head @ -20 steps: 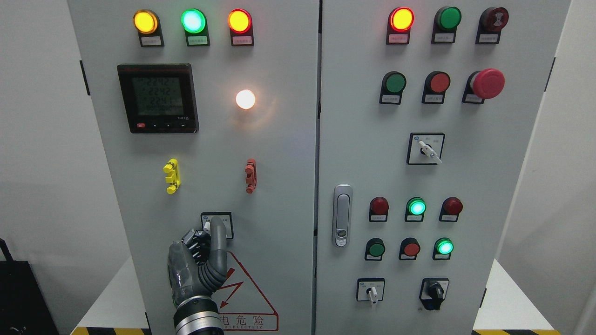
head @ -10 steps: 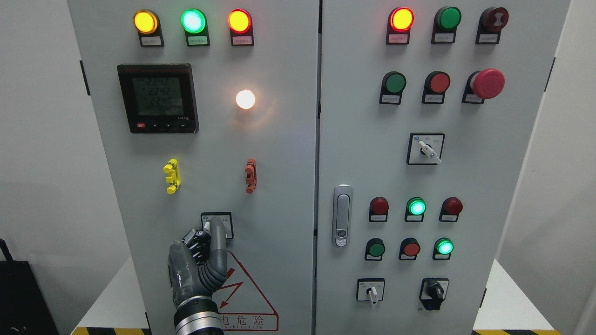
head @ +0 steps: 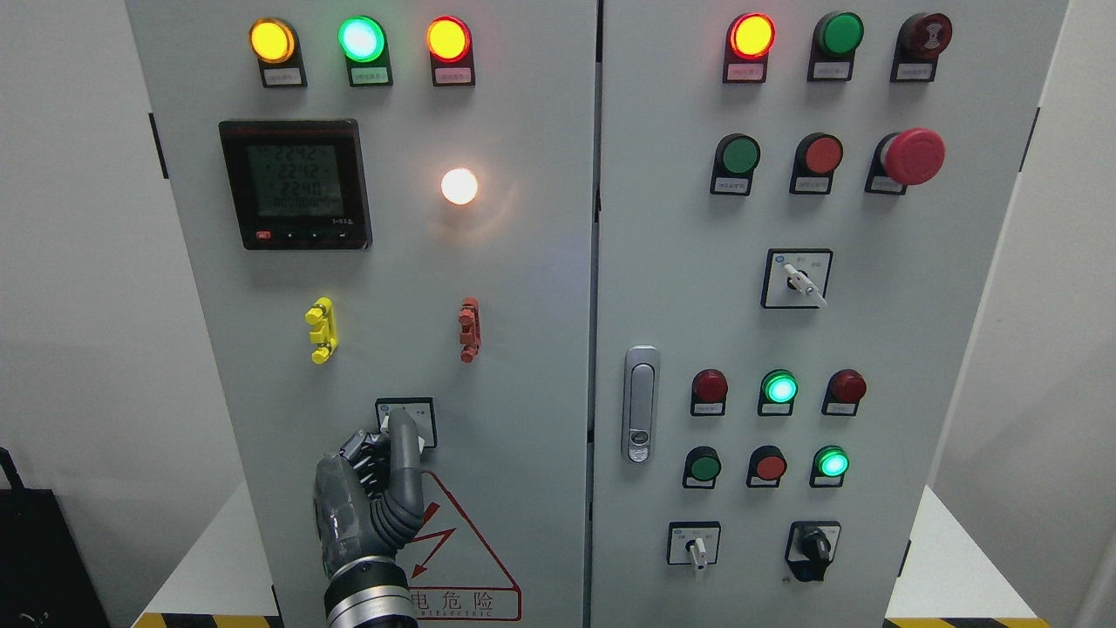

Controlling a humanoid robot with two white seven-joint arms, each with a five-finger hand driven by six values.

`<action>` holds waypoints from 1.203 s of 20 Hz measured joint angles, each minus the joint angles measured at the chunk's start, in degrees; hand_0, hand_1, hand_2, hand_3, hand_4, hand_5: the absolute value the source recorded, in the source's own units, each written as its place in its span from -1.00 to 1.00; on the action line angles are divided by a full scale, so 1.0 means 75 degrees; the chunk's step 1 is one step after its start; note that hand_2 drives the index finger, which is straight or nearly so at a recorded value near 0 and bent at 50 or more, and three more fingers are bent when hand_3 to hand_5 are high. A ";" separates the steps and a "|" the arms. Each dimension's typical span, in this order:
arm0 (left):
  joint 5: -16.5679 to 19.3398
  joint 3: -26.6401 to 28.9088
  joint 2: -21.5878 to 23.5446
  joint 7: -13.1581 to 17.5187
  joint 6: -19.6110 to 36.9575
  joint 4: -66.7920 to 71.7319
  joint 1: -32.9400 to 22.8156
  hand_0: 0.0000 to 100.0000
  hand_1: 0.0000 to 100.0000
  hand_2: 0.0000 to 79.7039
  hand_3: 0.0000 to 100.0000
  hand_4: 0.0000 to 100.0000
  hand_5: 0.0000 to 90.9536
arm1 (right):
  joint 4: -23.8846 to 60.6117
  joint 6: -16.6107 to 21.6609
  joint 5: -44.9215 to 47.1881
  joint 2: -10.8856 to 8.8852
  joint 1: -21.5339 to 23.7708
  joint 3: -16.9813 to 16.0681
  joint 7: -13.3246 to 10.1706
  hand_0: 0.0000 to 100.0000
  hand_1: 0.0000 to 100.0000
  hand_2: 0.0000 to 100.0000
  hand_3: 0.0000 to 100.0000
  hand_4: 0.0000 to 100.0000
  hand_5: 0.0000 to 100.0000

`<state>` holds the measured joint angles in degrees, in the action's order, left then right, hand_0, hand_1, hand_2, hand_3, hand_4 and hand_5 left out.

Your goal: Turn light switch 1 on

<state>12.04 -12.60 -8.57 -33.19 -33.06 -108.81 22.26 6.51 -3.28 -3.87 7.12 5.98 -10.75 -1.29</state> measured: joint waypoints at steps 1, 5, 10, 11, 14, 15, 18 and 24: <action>0.0000 0.0000 0.0001 -0.0005 0.0000 -0.0001 0.0000 -0.71 -0.41 0.61 1.00 1.00 0.92 | 0.0000 0.0000 0.0000 0.0000 0.0000 0.0000 0.0001 -1.00 -1.00 -1.00 -1.00 -1.00 -1.00; 0.0002 0.0000 0.0002 -0.0022 0.0000 -0.0006 -0.0007 -1.00 -0.33 0.61 1.00 1.00 0.92 | 0.0000 0.0000 0.0000 0.0000 0.0000 0.0000 0.0002 -1.00 -1.00 -1.00 -1.00 -1.00 -1.00; 0.0008 -0.0001 0.0008 -0.0023 0.0001 -0.0019 -0.0050 -1.00 -0.28 0.62 1.00 1.00 0.92 | 0.0000 0.0000 0.0000 0.0000 0.0000 0.0000 0.0001 -1.00 -1.00 -1.00 -1.00 -1.00 -1.00; 0.0008 -0.0002 0.0009 -0.0023 0.0009 -0.0022 -0.0071 -1.00 -0.28 0.62 1.00 1.00 0.92 | 0.0000 0.0000 0.0000 0.0000 0.0000 0.0000 0.0003 -1.00 -1.00 -1.00 -1.00 -1.00 -1.00; 0.0009 -0.0006 0.0014 -0.0024 0.0037 -0.0037 -0.0175 -1.00 -0.27 0.64 1.00 1.00 0.93 | 0.0000 0.0000 0.0000 0.0000 0.0000 0.0001 0.0003 -1.00 -1.00 -1.00 -1.00 -1.00 -1.00; 0.0010 -0.0008 0.0017 -0.0024 0.0041 -0.0051 -0.0212 -1.00 -0.27 0.65 1.00 1.00 0.93 | 0.0000 0.0000 0.0000 0.0000 0.0000 0.0000 0.0003 -1.00 -1.00 -1.00 -1.00 -1.00 -1.00; 0.0011 -0.0011 0.0026 -0.0026 0.0117 -0.0103 -0.0329 -1.00 -0.27 0.68 1.00 1.00 0.93 | 0.0000 0.0000 0.0000 -0.0001 0.0000 0.0000 0.0003 -1.00 -1.00 -1.00 -1.00 -1.00 -1.00; -0.0021 -0.0017 0.0055 -0.0059 0.0628 -0.0237 -0.0705 -1.00 -0.27 0.70 1.00 1.00 0.95 | 0.0000 0.0000 0.0000 -0.0001 0.0000 0.0002 0.0004 -1.00 -1.00 -1.00 -1.00 -1.00 -1.00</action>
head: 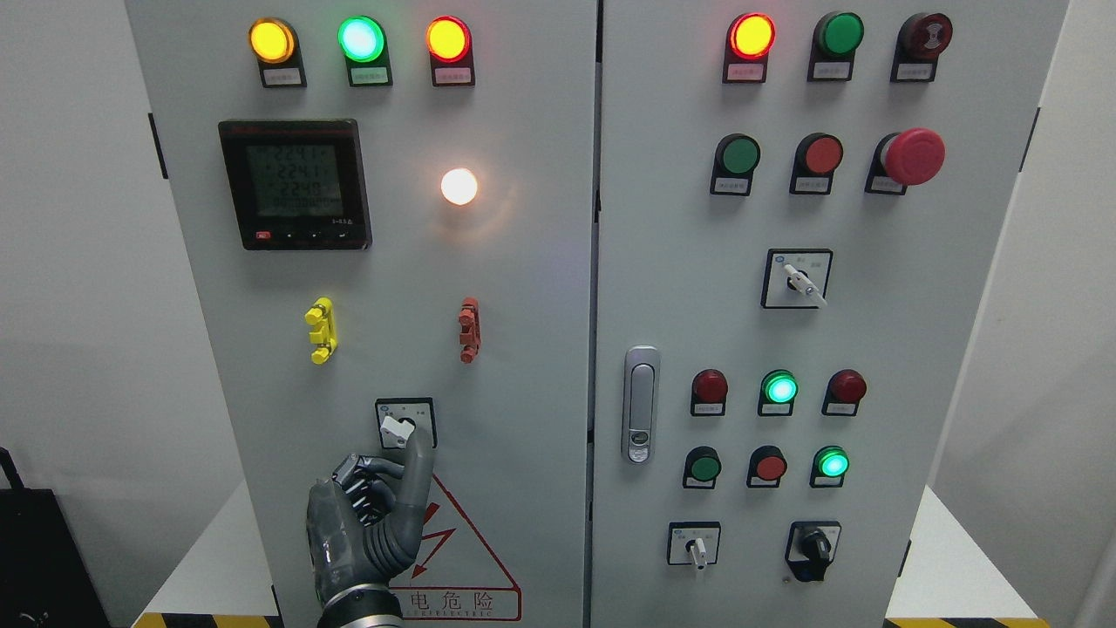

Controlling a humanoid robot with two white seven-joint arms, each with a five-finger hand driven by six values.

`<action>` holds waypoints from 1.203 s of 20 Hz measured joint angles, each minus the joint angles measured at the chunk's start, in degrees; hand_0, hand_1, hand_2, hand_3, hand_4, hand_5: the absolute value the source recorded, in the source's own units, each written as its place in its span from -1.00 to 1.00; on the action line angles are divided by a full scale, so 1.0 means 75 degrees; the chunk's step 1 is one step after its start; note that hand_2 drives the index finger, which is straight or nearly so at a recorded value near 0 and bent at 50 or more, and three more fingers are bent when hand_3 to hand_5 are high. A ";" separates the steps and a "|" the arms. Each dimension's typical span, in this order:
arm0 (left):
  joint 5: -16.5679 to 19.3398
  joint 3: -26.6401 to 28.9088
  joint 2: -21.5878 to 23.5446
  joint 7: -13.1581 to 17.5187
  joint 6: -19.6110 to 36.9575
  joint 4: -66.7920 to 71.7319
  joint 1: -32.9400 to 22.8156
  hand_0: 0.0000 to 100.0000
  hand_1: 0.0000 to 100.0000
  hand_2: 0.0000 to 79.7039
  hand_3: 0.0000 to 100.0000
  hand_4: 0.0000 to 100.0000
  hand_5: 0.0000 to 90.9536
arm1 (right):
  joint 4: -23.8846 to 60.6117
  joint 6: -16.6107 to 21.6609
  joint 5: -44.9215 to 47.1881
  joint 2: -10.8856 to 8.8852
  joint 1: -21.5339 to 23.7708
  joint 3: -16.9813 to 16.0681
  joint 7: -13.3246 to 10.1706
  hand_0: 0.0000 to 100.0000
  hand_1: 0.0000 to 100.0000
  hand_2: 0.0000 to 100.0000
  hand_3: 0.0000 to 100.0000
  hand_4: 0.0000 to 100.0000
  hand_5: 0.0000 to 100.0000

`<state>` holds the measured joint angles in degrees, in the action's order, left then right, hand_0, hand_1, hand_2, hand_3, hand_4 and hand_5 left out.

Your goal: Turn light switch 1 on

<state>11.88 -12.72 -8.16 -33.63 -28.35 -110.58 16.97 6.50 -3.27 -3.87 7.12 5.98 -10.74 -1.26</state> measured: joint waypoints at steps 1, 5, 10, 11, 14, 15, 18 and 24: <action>-0.0024 0.0000 0.0009 0.0014 0.0263 -0.0021 -0.0101 -1.00 -0.27 0.70 1.00 1.00 0.95 | 0.0000 0.0000 0.0000 0.0000 0.0000 0.0000 0.0000 -1.00 -1.00 -1.00 -1.00 -1.00 -1.00; -0.0156 0.0028 0.0067 0.0199 0.1337 -0.0088 -0.0756 -1.00 -0.32 0.67 1.00 1.00 0.96 | 0.0000 0.0000 0.0000 0.0000 0.0000 -0.0001 0.0002 -1.00 -1.00 -1.00 -1.00 -1.00 -1.00; -0.0594 0.0285 0.0205 0.0822 0.3097 -0.0032 -0.2117 -1.00 -0.37 0.45 1.00 1.00 0.95 | 0.0001 0.0000 0.0000 0.0000 0.0000 -0.0001 0.0020 -1.00 -1.00 -1.00 -1.00 -1.00 -1.00; -0.0699 0.0374 0.0243 0.0976 0.3436 0.0038 -0.2403 -1.00 -0.40 0.38 1.00 1.00 0.93 | 0.0001 0.0000 0.0000 -0.0001 0.0000 -0.0001 0.0025 -1.00 -1.00 -1.00 -1.00 -1.00 -1.00; -0.1060 0.0743 0.0385 0.1727 0.4549 0.0470 -0.3168 -1.00 -0.42 0.31 0.96 1.00 0.83 | 0.0001 0.0000 0.0000 -0.0001 0.0000 -0.0002 0.0040 -1.00 -1.00 -1.00 -1.00 -1.00 -1.00; -0.1147 0.0888 0.0442 0.2038 0.4885 0.0695 -0.3374 -1.00 -0.42 0.29 0.92 1.00 0.80 | 0.0000 0.0000 0.0000 -0.0001 0.0000 -0.0002 0.0040 -1.00 -1.00 -1.00 -1.00 -1.00 -1.00; -0.1332 0.1355 0.0594 0.2795 0.6007 0.1675 -0.3820 -1.00 -0.44 0.10 0.73 0.81 0.57 | 0.0000 0.0000 0.0000 -0.0001 0.0000 -0.0001 0.0010 -1.00 -1.00 -1.00 -1.00 -1.00 -1.00; -0.1496 0.2156 0.0803 0.5032 0.7352 0.4542 -0.4249 -1.00 -0.55 -0.69 -0.26 -0.25 -0.84 | 0.0000 0.0000 0.0000 -0.0001 0.0000 -0.0001 0.0003 -1.00 -1.00 -1.00 -1.00 -1.00 -1.00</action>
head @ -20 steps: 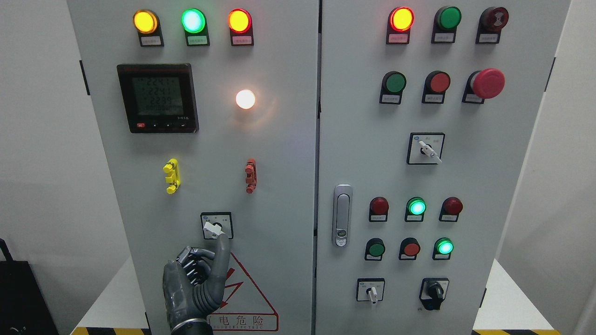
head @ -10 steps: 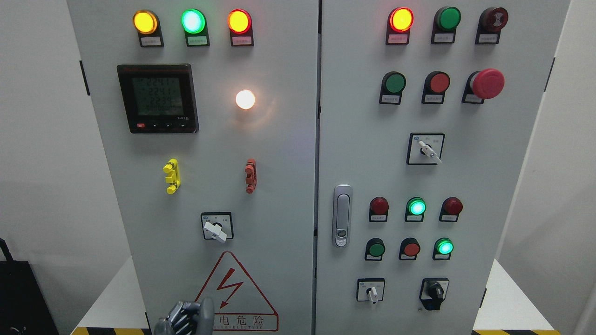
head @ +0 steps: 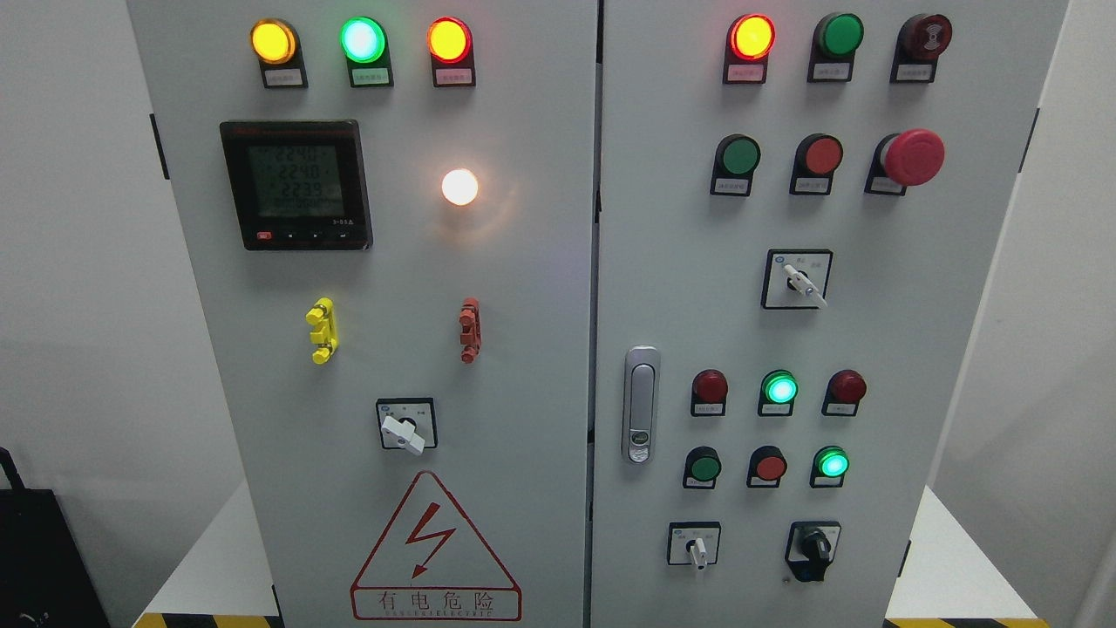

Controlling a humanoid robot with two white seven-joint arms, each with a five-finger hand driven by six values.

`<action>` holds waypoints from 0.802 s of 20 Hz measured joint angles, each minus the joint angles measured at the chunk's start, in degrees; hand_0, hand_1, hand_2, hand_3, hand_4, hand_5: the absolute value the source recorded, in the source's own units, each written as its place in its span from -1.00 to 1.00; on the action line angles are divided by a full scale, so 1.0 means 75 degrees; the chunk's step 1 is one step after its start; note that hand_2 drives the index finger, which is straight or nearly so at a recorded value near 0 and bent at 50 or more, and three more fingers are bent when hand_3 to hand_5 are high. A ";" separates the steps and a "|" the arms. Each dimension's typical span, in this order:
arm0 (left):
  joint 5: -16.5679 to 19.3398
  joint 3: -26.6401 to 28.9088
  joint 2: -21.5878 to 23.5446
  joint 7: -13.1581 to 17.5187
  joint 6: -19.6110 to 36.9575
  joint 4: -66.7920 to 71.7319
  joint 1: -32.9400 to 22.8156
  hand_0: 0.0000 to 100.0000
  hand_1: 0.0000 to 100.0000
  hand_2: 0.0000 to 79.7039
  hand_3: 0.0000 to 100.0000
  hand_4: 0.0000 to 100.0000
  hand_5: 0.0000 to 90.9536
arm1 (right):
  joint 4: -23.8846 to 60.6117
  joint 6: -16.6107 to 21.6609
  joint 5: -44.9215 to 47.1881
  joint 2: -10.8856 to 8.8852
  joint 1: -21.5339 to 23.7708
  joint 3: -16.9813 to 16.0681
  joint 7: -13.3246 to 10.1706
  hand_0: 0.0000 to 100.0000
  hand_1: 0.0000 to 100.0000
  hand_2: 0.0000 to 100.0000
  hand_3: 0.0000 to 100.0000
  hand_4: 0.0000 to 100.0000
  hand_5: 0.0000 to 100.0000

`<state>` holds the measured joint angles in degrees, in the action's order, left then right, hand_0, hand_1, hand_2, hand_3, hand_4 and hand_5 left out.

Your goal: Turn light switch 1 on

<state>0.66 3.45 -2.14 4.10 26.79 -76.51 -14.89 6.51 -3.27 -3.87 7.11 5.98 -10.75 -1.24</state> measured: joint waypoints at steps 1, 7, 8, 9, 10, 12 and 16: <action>-0.0014 0.0098 0.0024 0.0262 0.0031 0.0489 -0.0037 -1.00 -0.51 -0.73 -0.33 -0.33 -0.91 | 0.0000 0.0000 0.0000 0.0000 0.0000 0.0000 -0.0001 -1.00 -1.00 -1.00 -1.00 -1.00 -1.00; -0.0061 0.0476 0.0133 0.0959 -0.1502 0.3258 -0.0097 -0.64 -0.72 -1.00 -0.76 -0.73 -1.00 | -0.0002 0.0000 0.0000 0.0000 0.0000 0.0001 -0.0005 -1.00 -1.00 -1.00 -1.00 -1.00 -1.00; -0.0066 0.0517 0.0146 0.0997 -0.1944 0.3628 -0.0097 -0.60 -0.77 -1.00 -0.82 -0.79 -1.00 | -0.0001 0.0000 0.0000 0.0000 0.0000 0.0001 -0.0005 -1.00 -1.00 -1.00 -1.00 -1.00 -1.00; -0.0069 0.0552 0.0159 0.1038 -0.2241 0.3985 -0.0095 -0.58 -0.81 -1.00 -0.89 -0.83 -1.00 | -0.0001 0.0000 0.0000 0.0000 0.0000 0.0001 -0.0005 -1.00 -1.00 -1.00 -1.00 -1.00 -1.00; -0.0073 0.0586 0.0170 0.1080 -0.2493 0.4362 -0.0091 -0.58 -0.82 -1.00 -0.92 -0.85 -1.00 | -0.0001 0.0000 0.0000 0.0000 0.0000 0.0001 -0.0004 -1.00 -1.00 -1.00 -1.00 -1.00 -1.00; -0.0078 0.0635 0.0190 0.1119 -0.2762 0.5000 -0.0073 -0.58 -0.84 -1.00 -1.00 -0.94 -1.00 | 0.0000 0.0000 0.0000 0.0000 0.0000 0.0001 -0.0005 -1.00 -1.00 -1.00 -1.00 -1.00 -1.00; -0.0083 0.0622 0.0219 0.1162 -0.2977 0.6074 -0.0021 -0.60 -0.88 -1.00 -1.00 -1.00 -1.00 | 0.0000 0.0000 0.0000 0.0000 0.0000 0.0001 -0.0005 -1.00 -1.00 -1.00 -1.00 -1.00 -1.00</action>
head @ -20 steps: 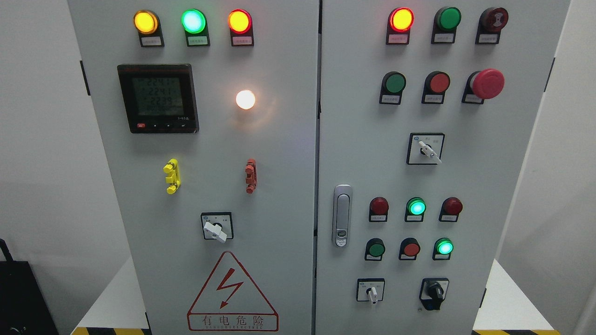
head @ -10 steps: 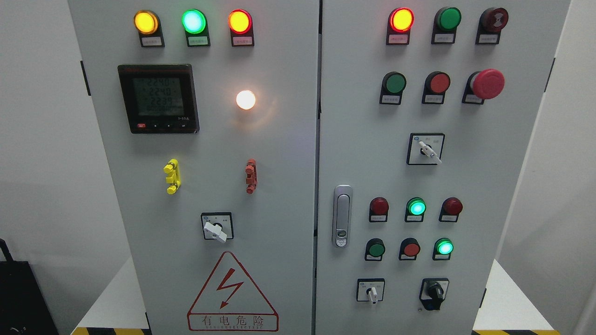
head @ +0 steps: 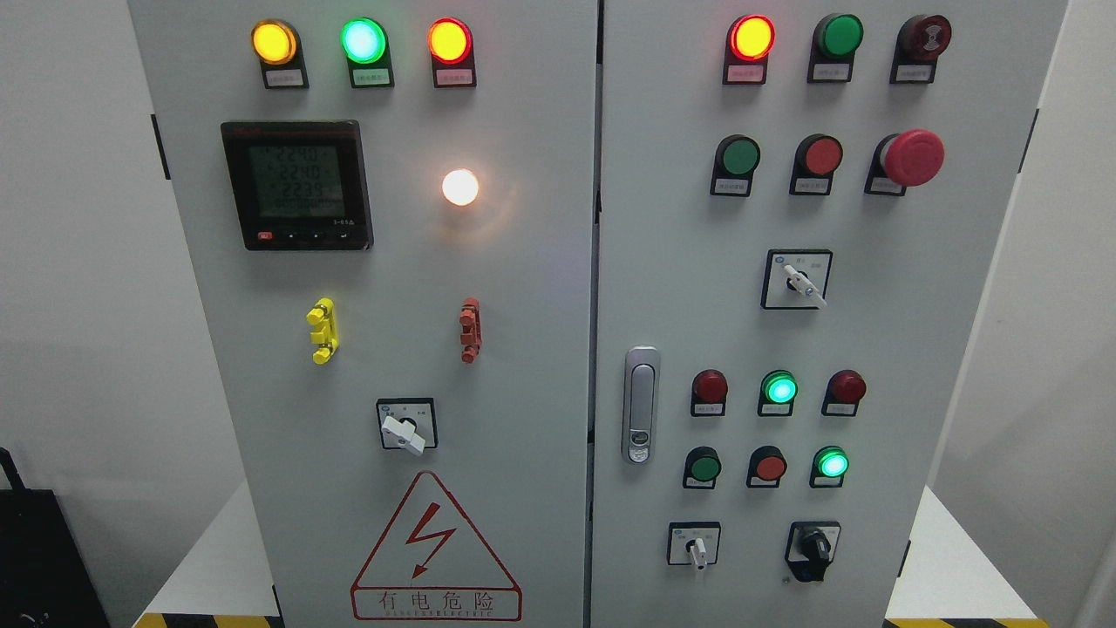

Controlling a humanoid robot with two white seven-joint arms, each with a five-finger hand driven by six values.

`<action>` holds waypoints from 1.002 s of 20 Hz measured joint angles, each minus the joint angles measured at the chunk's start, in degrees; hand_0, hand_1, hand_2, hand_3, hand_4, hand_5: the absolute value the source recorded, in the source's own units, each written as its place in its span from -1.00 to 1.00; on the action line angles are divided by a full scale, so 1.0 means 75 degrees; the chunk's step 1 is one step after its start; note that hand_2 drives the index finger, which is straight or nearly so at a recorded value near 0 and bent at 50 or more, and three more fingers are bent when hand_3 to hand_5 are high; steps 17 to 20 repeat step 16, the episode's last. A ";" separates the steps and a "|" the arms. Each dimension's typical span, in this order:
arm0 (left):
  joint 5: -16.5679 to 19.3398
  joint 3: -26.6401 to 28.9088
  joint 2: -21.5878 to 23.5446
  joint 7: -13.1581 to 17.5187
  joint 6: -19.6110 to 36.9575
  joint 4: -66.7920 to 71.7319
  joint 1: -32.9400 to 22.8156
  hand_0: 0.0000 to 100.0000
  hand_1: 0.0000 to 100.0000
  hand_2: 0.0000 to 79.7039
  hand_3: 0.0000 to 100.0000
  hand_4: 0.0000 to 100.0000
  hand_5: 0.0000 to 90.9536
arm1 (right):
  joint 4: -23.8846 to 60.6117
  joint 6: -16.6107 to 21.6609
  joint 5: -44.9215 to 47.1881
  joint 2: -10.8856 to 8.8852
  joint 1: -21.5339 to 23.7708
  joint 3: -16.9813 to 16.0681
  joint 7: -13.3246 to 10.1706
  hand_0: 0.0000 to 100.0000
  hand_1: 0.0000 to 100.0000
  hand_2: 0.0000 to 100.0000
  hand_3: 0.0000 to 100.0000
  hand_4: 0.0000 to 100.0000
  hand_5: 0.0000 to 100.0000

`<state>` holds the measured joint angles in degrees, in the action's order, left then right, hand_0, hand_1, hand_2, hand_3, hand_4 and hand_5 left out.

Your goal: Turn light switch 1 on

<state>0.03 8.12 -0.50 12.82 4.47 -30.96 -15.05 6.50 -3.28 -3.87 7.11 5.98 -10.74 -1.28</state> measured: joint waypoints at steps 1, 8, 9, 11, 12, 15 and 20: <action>-0.0001 -0.0012 0.0005 0.0014 -0.0032 0.0233 0.0027 -0.59 -0.92 -1.00 -1.00 -1.00 -1.00 | 0.0000 0.0000 0.0000 0.0000 0.0000 0.0000 0.0000 -1.00 -1.00 -1.00 -1.00 -1.00 -1.00; -0.0003 -0.0074 0.0033 -0.0129 -0.0398 0.1331 0.0233 -0.55 -1.00 -1.00 -1.00 -1.00 -1.00 | 0.0000 0.0000 0.0000 -0.0001 0.0000 -0.0002 -0.0001 -1.00 -1.00 -1.00 -1.00 -1.00 -1.00; -0.0003 -0.0081 0.0036 -0.0144 -0.0411 0.1440 0.0250 -0.55 -1.00 -1.00 -1.00 -1.00 -1.00 | 0.0000 0.0000 0.0000 -0.0001 0.0000 -0.0001 -0.0001 -1.00 -1.00 -1.00 -1.00 -1.00 -1.00; -0.0004 -0.0094 0.0041 -0.0157 -0.0432 0.1649 0.0280 -0.55 -1.00 -1.00 -1.00 -1.00 -1.00 | 0.0000 0.0000 0.0000 -0.0001 0.0000 -0.0001 0.0000 -1.00 -1.00 -1.00 -1.00 -1.00 -1.00; -0.0004 -0.0098 0.0043 -0.0158 -0.0437 0.1739 0.0297 -0.55 -1.00 -1.00 -1.00 -1.00 -1.00 | 0.0000 0.0000 0.0000 -0.0001 0.0000 -0.0001 -0.0001 -1.00 -1.00 -1.00 -1.00 -1.00 -1.00; -0.0004 -0.0114 0.0048 -0.0159 -0.0451 0.1967 0.0325 -0.54 -1.00 -1.00 -1.00 -1.00 -1.00 | 0.0000 0.0000 0.0000 -0.0001 0.0000 -0.0001 0.0000 -1.00 -1.00 -1.00 -1.00 -1.00 -1.00; -0.0004 -0.0120 0.0049 -0.0159 -0.0452 0.2033 0.0339 -0.54 -1.00 -1.00 -1.00 -1.00 -1.00 | 0.0000 0.0000 0.0000 -0.0002 0.0000 -0.0001 -0.0001 -1.00 -1.00 -1.00 -1.00 -1.00 -1.00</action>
